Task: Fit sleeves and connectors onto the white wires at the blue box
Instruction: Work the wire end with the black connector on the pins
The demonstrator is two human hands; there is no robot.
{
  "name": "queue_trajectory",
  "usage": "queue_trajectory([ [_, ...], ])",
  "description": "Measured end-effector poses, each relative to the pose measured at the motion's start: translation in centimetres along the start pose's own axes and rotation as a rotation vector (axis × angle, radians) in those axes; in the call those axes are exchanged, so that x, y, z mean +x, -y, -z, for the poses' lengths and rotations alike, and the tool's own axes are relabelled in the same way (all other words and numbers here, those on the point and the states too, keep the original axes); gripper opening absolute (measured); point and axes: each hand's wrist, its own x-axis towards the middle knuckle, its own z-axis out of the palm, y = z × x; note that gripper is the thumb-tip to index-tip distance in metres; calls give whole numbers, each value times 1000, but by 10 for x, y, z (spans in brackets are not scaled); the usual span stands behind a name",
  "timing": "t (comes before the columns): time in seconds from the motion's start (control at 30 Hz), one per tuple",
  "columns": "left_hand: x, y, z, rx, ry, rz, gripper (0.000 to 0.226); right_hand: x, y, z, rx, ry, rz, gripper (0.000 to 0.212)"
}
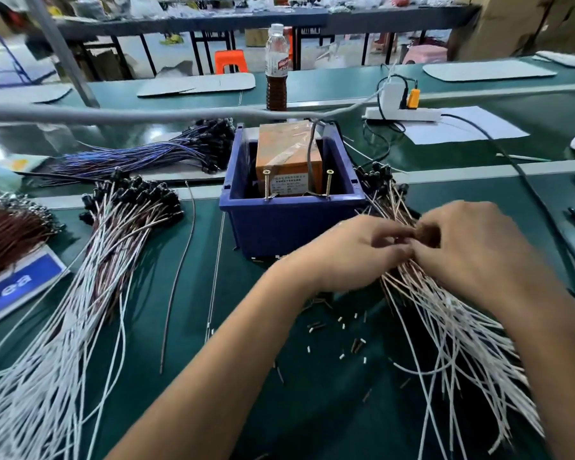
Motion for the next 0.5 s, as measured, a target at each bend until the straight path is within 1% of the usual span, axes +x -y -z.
queue_trajectory([
  [0.03, -13, 6, 10, 26, 78, 8, 34, -1, 7, 1, 28, 53, 32, 33],
  [0.1, -35, 19, 30, 56, 119, 39, 31, -5, 25, 1, 56, 198, 99, 35],
  [0.13, -45, 26, 41, 31, 106, 79, 27, -7, 35, 0, 49, 265, 140, 34],
  [0.2, -64, 39, 61, -72, 23, 187, 20, -12, 59, -3, -9, 363, 240, 29],
  [0.23, -72, 44, 69, -80, -38, 233, 18, -14, 71, -5, -38, 397, 295, 29],
  [0.33, -88, 64, 90, 28, -240, 376, 24, -21, 109, -10, -69, 473, 435, 32],
  [0.4, -94, 77, 102, 114, -441, 474, 24, -21, 134, -9, -58, 523, 501, 29],
  [0.43, -97, 84, 108, 207, -544, 511, 24, -22, 146, -8, -30, 537, 523, 30],
  [0.5, -101, 100, 118, 452, -724, 586, 21, -24, 165, -8, -34, 510, 571, 35],
])
